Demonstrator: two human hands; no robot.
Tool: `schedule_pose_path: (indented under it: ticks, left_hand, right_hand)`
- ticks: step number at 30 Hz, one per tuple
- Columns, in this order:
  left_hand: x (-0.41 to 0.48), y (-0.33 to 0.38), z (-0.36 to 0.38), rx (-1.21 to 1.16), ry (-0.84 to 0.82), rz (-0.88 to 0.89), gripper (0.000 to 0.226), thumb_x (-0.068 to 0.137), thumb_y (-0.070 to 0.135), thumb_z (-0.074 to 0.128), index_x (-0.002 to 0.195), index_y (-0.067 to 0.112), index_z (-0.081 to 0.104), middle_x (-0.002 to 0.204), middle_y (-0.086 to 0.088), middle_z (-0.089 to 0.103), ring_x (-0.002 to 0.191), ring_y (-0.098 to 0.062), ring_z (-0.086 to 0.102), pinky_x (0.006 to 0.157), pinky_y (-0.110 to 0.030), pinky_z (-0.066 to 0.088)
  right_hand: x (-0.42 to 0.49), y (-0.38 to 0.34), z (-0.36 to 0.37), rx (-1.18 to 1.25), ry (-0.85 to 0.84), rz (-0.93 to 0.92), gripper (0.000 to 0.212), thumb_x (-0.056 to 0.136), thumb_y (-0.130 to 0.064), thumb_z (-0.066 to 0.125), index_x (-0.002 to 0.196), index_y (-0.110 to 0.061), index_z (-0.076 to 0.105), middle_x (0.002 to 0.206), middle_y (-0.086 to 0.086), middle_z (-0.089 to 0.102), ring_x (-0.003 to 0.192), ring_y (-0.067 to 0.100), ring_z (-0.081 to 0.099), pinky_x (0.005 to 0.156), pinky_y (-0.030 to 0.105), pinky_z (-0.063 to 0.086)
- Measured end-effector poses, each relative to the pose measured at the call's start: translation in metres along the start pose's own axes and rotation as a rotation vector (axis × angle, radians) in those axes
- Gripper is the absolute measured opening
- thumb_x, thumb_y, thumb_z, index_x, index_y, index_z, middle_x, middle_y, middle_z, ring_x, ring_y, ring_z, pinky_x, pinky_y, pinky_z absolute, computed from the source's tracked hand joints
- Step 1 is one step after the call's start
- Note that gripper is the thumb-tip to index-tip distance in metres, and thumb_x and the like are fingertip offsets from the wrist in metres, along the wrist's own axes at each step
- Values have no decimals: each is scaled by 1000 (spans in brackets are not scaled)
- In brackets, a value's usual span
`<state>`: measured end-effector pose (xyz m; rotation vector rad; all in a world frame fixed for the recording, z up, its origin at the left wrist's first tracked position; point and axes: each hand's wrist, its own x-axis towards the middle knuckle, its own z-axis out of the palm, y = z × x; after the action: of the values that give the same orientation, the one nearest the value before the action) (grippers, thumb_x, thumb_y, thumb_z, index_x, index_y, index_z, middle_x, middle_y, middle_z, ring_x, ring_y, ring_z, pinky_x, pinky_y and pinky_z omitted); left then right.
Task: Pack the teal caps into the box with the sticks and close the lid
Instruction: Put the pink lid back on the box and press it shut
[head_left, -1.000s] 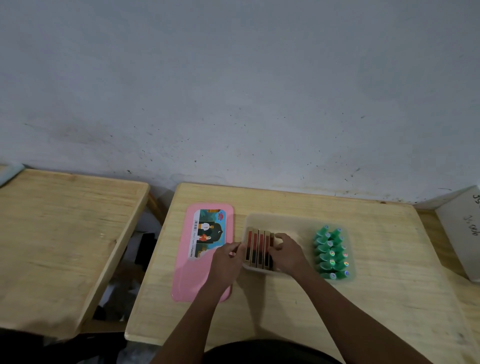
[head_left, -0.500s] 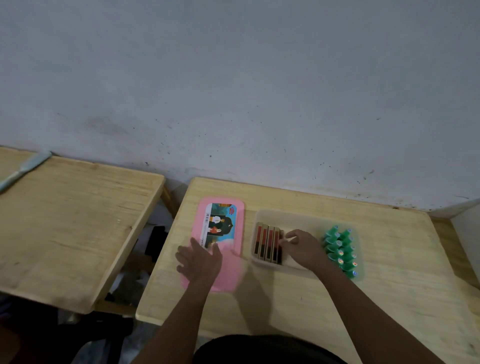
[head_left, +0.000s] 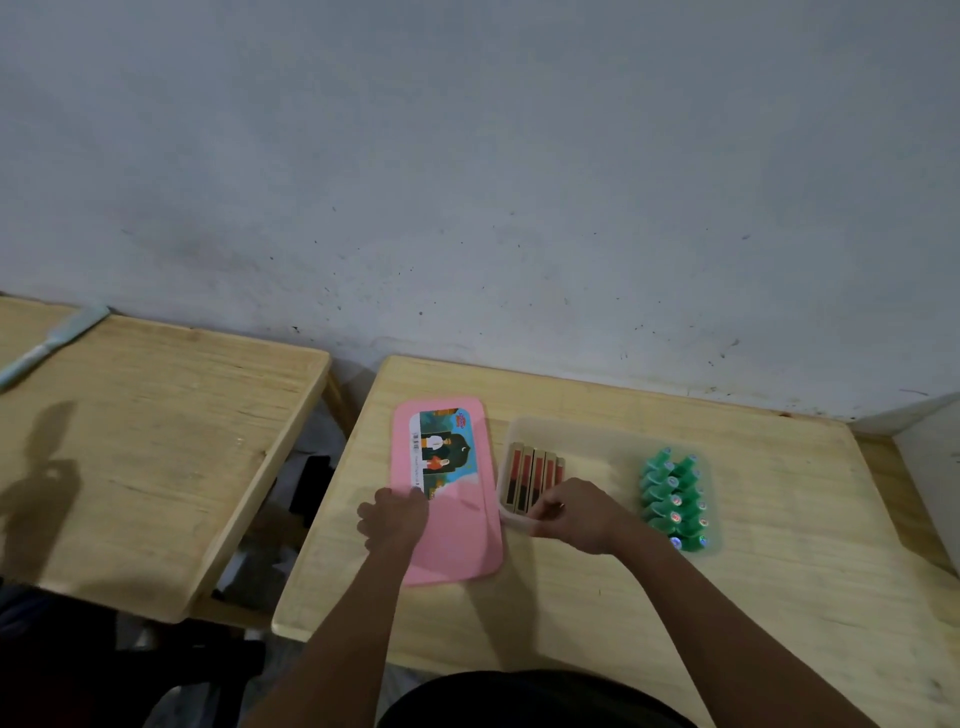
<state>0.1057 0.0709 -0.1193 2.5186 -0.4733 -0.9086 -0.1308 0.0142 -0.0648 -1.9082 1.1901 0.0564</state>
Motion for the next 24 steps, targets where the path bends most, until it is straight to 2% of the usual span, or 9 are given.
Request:
schedule_pose_path:
  ticks: [3, 7, 11, 13, 14, 16, 19, 22, 24]
  left_hand:
    - [6, -1, -11, -289, -39, 41, 42, 88, 42, 49, 104, 5, 56, 107, -17, 61, 90, -30, 60, 75, -37, 53]
    - [-13, 33, -33, -299, -33, 336, 36, 95, 32, 49, 87, -1, 55, 84, -15, 61, 79, -30, 59, 64, -35, 50]
    - [-47, 77, -59, -379, 108, 615, 28, 97, 27, 48, 81, 5, 43, 69, 0, 47, 63, -12, 48, 46, -16, 37]
    - [-63, 94, -67, -523, 158, 699, 25, 97, 28, 48, 83, 8, 43, 74, -2, 52, 67, -9, 53, 50, -11, 41]
    - [-70, 102, -69, -578, 168, 731, 24, 97, 29, 48, 85, 9, 44, 79, -6, 57, 71, -13, 57, 54, -15, 45]
    - [-83, 114, -68, -652, 122, 735, 24, 96, 33, 48, 90, 10, 47, 87, -8, 61, 78, -16, 61, 58, -26, 52]
    - [-103, 125, -55, -745, -12, 683, 25, 95, 33, 50, 91, 8, 48, 84, -3, 61, 75, -12, 60, 56, -18, 50]
    - [-109, 122, -32, -798, -192, 584, 19, 93, 30, 55, 89, 12, 50, 87, -7, 66, 78, -18, 63, 67, -34, 55]
    - [-106, 117, -22, -871, -353, 448, 14, 93, 25, 56, 96, 13, 51, 93, -9, 68, 80, -21, 64, 73, -42, 55]
  right_hand:
    - [-2, -1, 1, 11, 2, -1, 16, 82, -32, 75, 94, -22, 75, 92, -9, 70, 85, 7, 63, 81, 29, 53]
    - [0, -2, -12, 65, 24, -15, 27, 85, -33, 72, 108, -18, 74, 104, -2, 72, 89, 6, 62, 80, 19, 48]
    - [3, -6, -28, 458, 320, 38, 27, 92, -37, 63, 111, -20, 70, 106, -2, 70, 100, 13, 65, 85, 28, 52]
    - [2, -14, -37, 642, 416, 106, 31, 94, -42, 57, 116, -21, 65, 113, -2, 66, 102, 13, 62, 82, 30, 51]
    - [0, -18, -40, 744, 417, 140, 35, 94, -45, 56, 118, -21, 63, 115, -2, 64, 103, 13, 61, 81, 31, 52]
    - [-2, -20, -43, 970, 332, 188, 41, 93, -51, 55, 120, -21, 59, 117, 2, 62, 107, 18, 60, 87, 38, 54]
    - [-2, -16, -42, 1246, 252, 106, 49, 96, -44, 52, 126, -4, 57, 115, 17, 67, 109, 30, 62, 99, 50, 49]
    - [-7, -11, -49, 1504, 414, 35, 37, 97, -21, 55, 126, 0, 56, 111, 16, 70, 94, 24, 66, 84, 40, 56]
    - [-15, 0, -58, 1459, 506, 59, 33, 94, -18, 59, 123, -2, 59, 111, 17, 70, 91, 23, 64, 77, 37, 55]
